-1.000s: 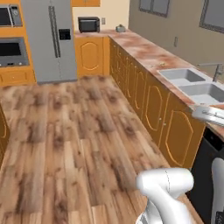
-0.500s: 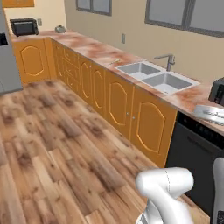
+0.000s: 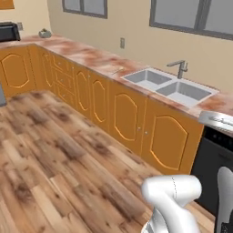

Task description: Grab the spray bottle from the cabinet, then place it next to the cutting board for sanitizing. Then grab the dish brush from the countertop next to the sink and place it next to the cutting board.

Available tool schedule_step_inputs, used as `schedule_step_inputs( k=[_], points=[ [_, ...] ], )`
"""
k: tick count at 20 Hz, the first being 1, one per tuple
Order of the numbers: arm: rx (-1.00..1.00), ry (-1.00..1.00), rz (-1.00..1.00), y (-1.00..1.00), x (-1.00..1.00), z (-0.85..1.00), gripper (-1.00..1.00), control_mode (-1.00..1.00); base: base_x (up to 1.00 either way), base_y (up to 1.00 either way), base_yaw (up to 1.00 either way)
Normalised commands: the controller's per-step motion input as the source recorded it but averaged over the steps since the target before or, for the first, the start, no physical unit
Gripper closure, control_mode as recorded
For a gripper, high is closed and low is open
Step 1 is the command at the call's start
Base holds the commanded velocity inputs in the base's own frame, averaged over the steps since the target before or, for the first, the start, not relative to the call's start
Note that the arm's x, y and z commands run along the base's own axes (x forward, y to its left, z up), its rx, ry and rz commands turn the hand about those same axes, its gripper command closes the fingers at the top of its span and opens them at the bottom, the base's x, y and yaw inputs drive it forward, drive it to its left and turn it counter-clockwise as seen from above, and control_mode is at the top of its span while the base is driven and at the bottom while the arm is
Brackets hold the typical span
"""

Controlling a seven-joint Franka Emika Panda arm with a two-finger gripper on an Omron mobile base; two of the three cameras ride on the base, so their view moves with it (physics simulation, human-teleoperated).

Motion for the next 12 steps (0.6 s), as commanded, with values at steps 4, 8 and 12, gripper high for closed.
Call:
schedule_step_inputs(
  k=[4, 8, 12],
  points=[
    [0.0, 0.0, 0.0, 0.0, 0.0, 0.0, -1.0, 1.0, 1.0, 0.26, 0.0],
    [0.0, 0.0, 0.0, 0.0, 0.0, 0.0, -1.0, 1.0, 1.0, 0.37, 0.0],
    [0.0, 0.0, 0.0, 0.0, 0.0, 0.0, -1.0, 1.0, 1.0, 0.2, -0.05]
  ],
)
